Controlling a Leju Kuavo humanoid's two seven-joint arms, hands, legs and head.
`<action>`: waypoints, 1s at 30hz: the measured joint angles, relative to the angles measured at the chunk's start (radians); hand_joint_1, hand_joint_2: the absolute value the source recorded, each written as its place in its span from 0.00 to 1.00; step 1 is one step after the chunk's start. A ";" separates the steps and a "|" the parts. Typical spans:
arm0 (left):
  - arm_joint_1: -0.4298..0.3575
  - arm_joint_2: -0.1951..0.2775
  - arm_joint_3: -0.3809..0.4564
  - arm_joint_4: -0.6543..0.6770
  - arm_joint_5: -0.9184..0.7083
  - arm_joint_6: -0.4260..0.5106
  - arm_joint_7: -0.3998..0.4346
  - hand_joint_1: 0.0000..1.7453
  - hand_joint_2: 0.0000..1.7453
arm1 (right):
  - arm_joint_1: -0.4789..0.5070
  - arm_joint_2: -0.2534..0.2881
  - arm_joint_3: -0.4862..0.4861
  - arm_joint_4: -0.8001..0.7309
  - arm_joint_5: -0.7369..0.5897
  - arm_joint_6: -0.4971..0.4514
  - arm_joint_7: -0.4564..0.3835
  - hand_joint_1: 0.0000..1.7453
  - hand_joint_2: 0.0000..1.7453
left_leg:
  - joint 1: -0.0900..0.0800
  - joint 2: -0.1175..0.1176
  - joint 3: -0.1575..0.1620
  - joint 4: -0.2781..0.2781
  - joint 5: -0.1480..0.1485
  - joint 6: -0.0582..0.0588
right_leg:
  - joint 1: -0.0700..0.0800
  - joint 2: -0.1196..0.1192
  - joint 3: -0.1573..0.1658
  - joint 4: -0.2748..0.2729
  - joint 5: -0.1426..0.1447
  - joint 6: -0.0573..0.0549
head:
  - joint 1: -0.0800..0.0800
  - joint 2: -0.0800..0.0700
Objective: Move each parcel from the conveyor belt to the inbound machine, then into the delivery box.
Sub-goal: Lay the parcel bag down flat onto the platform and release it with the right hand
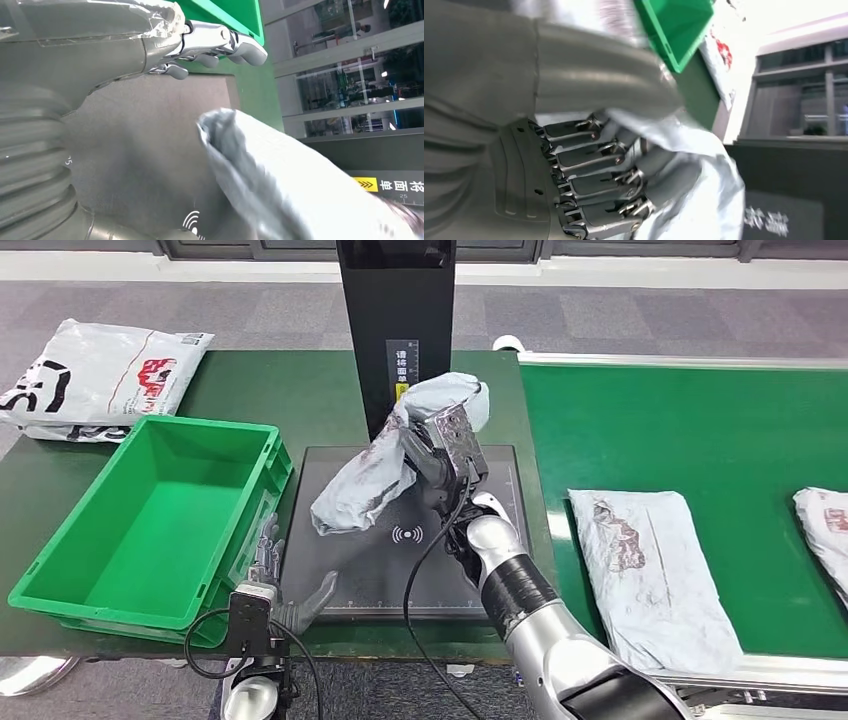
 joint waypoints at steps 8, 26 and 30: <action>-0.001 0.000 0.000 0.005 -0.002 0.000 0.001 0.00 1.00 | -0.010 0.000 0.023 0.036 -0.003 -0.003 0.002 0.00 1.00 | 0.000 0.000 0.000 0.000 0.000 0.000 | 0.000 0.000 0.000 0.000 0.000 0.000 | 0.000 0.000; 0.000 0.000 0.000 0.005 -0.014 0.003 0.015 0.00 1.00 | 0.044 -0.021 0.024 0.004 0.083 -0.027 -0.120 0.00 1.00 | 0.000 0.000 0.000 0.000 0.000 0.000 | 0.000 0.000 0.000 0.000 0.000 0.000 | 0.000 0.000; 0.017 0.000 0.002 -0.026 -0.024 -0.002 0.014 0.00 1.00 | 0.202 -0.061 0.024 -0.242 0.227 -0.109 -0.156 0.00 1.00 | 0.000 -0.001 0.000 0.000 -0.001 0.000 | 0.000 -0.001 0.000 0.000 -0.001 0.000 | 0.000 0.000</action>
